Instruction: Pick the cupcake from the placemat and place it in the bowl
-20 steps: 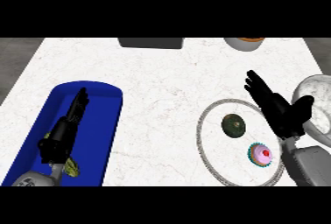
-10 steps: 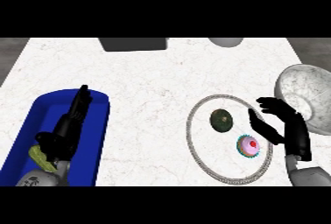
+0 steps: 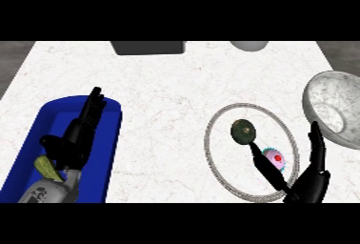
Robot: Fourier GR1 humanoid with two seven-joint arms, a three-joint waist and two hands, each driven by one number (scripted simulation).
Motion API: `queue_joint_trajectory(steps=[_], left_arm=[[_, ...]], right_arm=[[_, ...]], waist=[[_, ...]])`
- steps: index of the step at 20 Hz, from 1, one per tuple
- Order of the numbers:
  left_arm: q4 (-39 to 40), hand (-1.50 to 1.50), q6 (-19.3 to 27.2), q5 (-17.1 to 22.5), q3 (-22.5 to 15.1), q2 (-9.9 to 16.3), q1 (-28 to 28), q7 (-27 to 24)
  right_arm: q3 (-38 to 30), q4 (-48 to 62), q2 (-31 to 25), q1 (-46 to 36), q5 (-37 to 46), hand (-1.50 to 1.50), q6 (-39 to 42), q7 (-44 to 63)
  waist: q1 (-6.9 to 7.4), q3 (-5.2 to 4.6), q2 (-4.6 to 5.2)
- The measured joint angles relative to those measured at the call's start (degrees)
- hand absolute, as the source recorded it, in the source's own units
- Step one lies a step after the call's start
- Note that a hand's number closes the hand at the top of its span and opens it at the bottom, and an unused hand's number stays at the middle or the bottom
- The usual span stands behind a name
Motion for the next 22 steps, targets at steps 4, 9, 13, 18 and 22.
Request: queue_joint_trajectory(steps=[4,9,13,18,22], left_arm=[[0.64,0.00,-0.25,-0.33,0.15,-0.63,-1.75,0.96],[-0.23,0.00,-0.14,-1.10,-0.37,-1.34,-1.67,1.64],[-0.10,0.00,-0.12,-1.85,-0.60,-2.20,-1.46,1.32],[-0.46,0.00,-0.77,-2.37,-0.65,-2.74,-1.23,1.72],[-0.35,0.00,-1.23,-3.25,-0.31,-3.44,-1.47,2.46]], right_arm=[[0.14,-5.42,2.46,6.67,12.42,-1.50,-0.16,8.72],[-1.27,-15.33,4.80,10.30,24.91,-1.50,8.18,24.03],[-1.83,-21.57,5.52,10.67,30.04,-1.50,18.31,36.57],[-1.99,-24.57,5.84,6.15,33.27,-1.50,29.98,50.61],[-1.21,-22.80,5.94,3.68,33.17,-1.50,33.81,55.96]], waist=[[0.54,-0.11,0.29],[1.46,-0.12,0.49],[1.88,-0.05,0.57],[2.43,0.04,0.61],[2.42,0.12,0.58]])
